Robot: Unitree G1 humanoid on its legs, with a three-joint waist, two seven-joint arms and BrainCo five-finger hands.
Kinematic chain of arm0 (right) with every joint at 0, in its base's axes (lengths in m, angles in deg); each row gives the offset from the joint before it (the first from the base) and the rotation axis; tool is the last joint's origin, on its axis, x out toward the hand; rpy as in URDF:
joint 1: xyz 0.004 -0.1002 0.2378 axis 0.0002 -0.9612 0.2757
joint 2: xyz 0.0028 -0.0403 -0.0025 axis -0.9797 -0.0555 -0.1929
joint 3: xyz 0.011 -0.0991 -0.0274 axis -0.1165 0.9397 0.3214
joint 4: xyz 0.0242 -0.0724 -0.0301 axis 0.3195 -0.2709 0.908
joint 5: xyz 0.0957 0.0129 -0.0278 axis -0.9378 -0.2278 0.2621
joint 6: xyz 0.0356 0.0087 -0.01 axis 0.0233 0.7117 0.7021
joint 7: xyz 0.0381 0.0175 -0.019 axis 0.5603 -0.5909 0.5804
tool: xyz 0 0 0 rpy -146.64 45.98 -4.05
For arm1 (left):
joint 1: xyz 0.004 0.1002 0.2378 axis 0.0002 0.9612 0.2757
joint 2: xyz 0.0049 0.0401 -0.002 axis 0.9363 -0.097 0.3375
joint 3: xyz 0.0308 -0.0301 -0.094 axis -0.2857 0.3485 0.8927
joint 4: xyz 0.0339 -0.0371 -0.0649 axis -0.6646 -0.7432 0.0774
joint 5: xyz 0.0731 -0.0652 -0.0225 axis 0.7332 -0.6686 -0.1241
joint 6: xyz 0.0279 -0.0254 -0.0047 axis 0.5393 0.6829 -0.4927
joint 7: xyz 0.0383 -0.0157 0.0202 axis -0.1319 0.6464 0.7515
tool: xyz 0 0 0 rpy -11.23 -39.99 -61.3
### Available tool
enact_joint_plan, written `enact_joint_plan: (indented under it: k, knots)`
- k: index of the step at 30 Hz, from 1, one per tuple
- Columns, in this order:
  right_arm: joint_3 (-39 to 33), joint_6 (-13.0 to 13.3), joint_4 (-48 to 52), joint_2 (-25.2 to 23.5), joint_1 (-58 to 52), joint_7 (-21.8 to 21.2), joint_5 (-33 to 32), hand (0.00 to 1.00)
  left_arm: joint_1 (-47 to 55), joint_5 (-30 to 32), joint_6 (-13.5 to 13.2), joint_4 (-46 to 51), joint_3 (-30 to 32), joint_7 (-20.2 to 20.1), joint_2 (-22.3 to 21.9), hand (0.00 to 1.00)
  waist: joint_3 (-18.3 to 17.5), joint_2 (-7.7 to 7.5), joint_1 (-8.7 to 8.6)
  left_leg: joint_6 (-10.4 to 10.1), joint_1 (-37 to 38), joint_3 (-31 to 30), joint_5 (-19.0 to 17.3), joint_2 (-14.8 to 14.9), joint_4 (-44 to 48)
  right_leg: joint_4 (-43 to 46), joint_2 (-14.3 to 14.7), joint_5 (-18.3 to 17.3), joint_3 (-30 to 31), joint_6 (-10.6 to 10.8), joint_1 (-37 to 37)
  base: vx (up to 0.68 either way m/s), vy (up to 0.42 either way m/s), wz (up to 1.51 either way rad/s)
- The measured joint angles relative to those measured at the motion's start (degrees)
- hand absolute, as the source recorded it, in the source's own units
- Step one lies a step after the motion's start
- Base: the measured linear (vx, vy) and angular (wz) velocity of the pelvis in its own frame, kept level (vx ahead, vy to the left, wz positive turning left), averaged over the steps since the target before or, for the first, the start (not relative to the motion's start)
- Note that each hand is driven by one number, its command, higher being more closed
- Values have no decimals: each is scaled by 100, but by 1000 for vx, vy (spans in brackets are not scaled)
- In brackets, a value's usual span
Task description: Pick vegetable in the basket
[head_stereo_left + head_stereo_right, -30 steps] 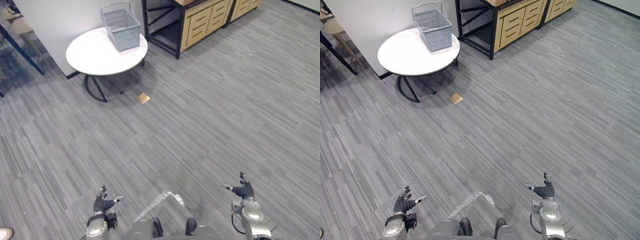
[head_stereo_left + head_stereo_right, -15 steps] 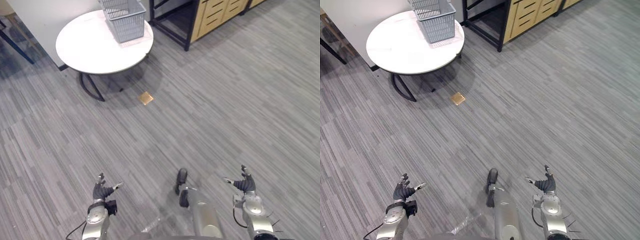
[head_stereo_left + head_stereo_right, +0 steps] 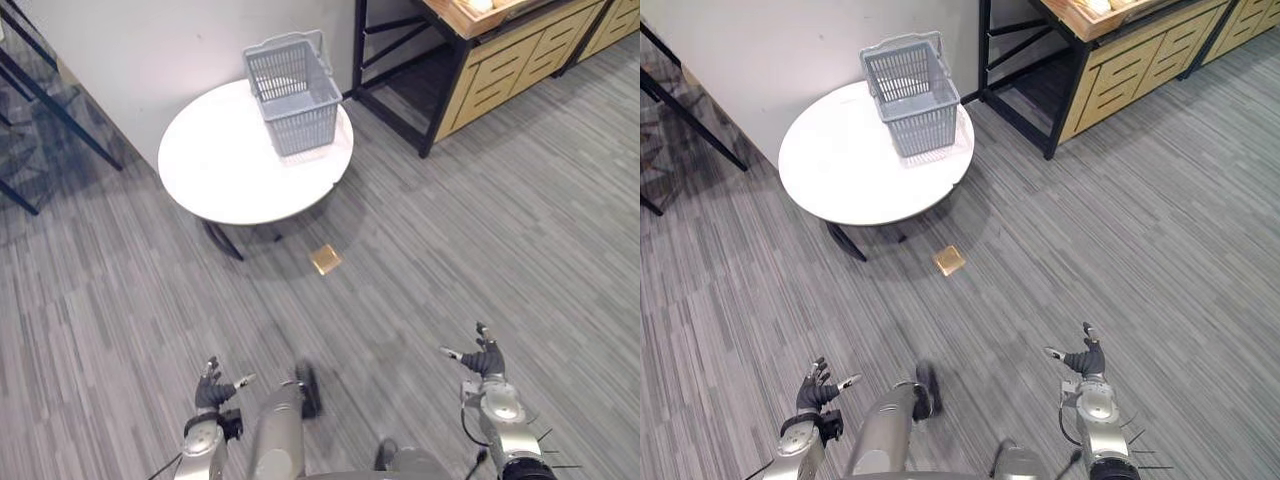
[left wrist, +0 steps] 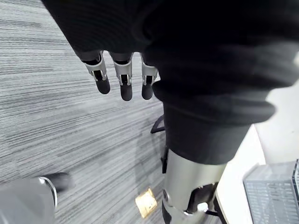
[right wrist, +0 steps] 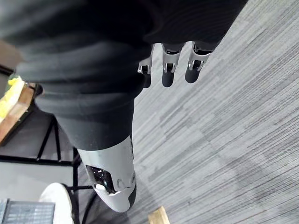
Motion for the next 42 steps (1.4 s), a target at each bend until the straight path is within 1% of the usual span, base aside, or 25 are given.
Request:
enact_joint_plan:
  k: [2,4,6,7,8,9,11,13,15,16,17,18,21,22,23,24,26,28,29,30,31,32,35,39,42]
  knots:
    - [3,-47,-26,-58,-20,-16,54,0,-99,6,0,8,74,3,-24,0,-123,-234,-32,569,-273,6,-364,-258,580,168,-369,99,50,30,-90,714,275,-1]
    - [-18,-56,-26,-80,2,-19,71,0,-146,9,5,-34,71,-3,-148,0,-146,-322,4,750,-278,139,-1045,-279,1352,1224,-629,201,413,224,-312,731,291,-2]
    - [21,-52,-21,-151,40,-28,117,0,-125,9,26,-96,59,-5,-175,0,-144,-369,-19,800,183,238,-1388,-376,1325,3027,-949,637,704,608,-940,536,203,-11]
    - [119,-58,-26,-207,40,-39,167,0,-141,7,25,-89,48,-3,-149,0,-137,-393,-97,821,770,213,-1618,-500,1115,4838,-1141,611,822,533,-1575,562,156,11]
    - [179,-58,-26,-226,37,-43,182,0,-137,5,24,-91,39,-2,-122,0,-136,-393,-133,821,1020,191,-1679,-541,998,5314,-1168,489,812,404,-1775,635,119,8]
    - [331,-53,-23,-227,26,-45,221,0,-116,3,18,-89,30,4,-82,0,-140,-371,-162,762,1556,169,-1772,-554,665,5753,-1105,303,773,108,-2133,485,40,-5]
    - [463,-41,33,-242,-18,-45,282,0,-126,3,-1,-78,1,8,6,0,-167,-345,-175,676,2193,81,-1828,-556,133,5575,-878,67,531,-43,-2721,463,5,11]
    - [468,-32,58,-233,-87,-46,282,0,-216,2,-2,-105,2,4,38,0,-155,-326,-327,639,2548,-186,-1834,-521,-115,4616,-516,-126,475,-138,-3157,415,-92,70]
    - [444,-51,33,-190,-255,-43,279,0,-318,7,-5,-252,-32,6,15,0,-143,-292,-540,563,2849,-596,-1850,-424,-342,2676,-92,104,810,-9,-3407,533,-211,117]
    - [434,-54,32,-192,-367,-42,279,0,-328,16,-4,-325,-42,11,12,0,-163,-351,-608,336,3057,-721,-1904,-412,-472,1353,-28,695,1004,109,-3379,709,-343,124]
    - [418,-69,18,-188,-519,-39,279,0,-294,96,0,-423,-76,16,7,0,-178,-426,-621,-18,3350,-950,-2118,-437,-576,753,-66,1866,1176,144,-3281,622,-318,98]
    - [377,-87,0,-186,-567,-44,279,0,-276,137,6,-475,-112,10,-9,0,-197,-390,-613,-72,3436,-1038,-2167,-372,-564,840,-31,2148,1195,-62,-3234,519,-282,64]
    - [169,-97,46,-240,-545,-56,275,0,-238,236,3,-530,-191,-11,-52,0,-248,-161,-603,-270,3173,-1240,-2054,-20,257,1573,140,1388,941,-345,-3268,399,-222,48]
    - [51,-131,232,-299,-707,-122,262,0,-283,251,4,-505,-105,-9,-173,0,-234,-122,-600,-666,2646,-1238,-1717,252,1842,1691,179,1106,681,-500,-2873,527,-304,78]
    - [57,-143,355,-304,-742,-135,258,0,-261,251,3,-467,-73,-10,-231,0,-241,-100,-581,-775,2395,-1210,-1518,386,2443,1661,227,1046,638,-569,-2699,504,-260,47]
    - [69,-136,551,-334,-845,-144,226,0,-215,251,2,-392,-63,-16,-310,0,-246,-85,-433,-748,2027,-981,-1501,700,3455,1581,342,924,613,-666,-2369,312,-121,-6]
    - [42,-115,712,-419,-821,-133,110,0,-201,251,7,-390,-75,-16,-349,0,-261,-101,-325,-472,1576,-540,-1665,947,3905,1279,406,815,615,-722,-1941,345,-80,-10]
    - [-41,-85,712,-483,-778,-123,42,0,-183,251,7,-368,-80,-16,-360,0,-306,-112,-279,-223,1299,-180,-1817,964,3103,932,395,865,628,-647,-1621,350,-14,-4]
    - [-64,-85,710,-494,-720,-120,41,0,-182,250,8,-369,-78,-16,-359,0,-316,-85,-272,-216,1264,-125,-1821,950,2691,894,390,890,631,-607,-1573,308,78,-11]
    - [-135,-86,709,-517,-676,-109,47,0,-168,251,13,-375,-82,-18,-362,0,-340,-30,-270,-247,1256,-123,-1761,849,1675,863,368,885,645,-567,-1507,289,142,-11]
    - [-190,-87,715,-503,-629,-76,52,0,-166,252,16,-383,-89,-17,-364,0,-366,31,-276,-320,1316,-177,-1275,689,539,868,332,830,667,-426,-1491,280,168,-13]
    - [-196,-91,709,-491,-606,-42,55,0,-159,255,17,-422,-91,-19,-344,0,-354,17,-267,-302,1355,-236,-875,582,346,870,295,793,707,-347,-1464,278,162,-2]
    - [-163,-136,1416,-425,-585,4,268,0,-230,357,20,-488,-202,-21,-214,0,-407,-129,-290,-201,1610,-198,-716,35,-130,520,-115,857,807,-67,-1298,239,155,19]
    - [96,-72,2008,-173,-115,116,1138,0,-98,544,8,-536,-207,-27,-63,0,-417,-126,-241,-103,1986,-146,-650,-153,-581,362,-231,903,866,-1,-1096,99,63,-3]
    - [486,-35,2102,320,461,282,2088,0,-95,682,-6,-629,-277,-99,16,0,-449,-140,-143,-110,2133,-155,-372,-250,-1107,352,-222,907,885,2,-1178,-10,-13,0]
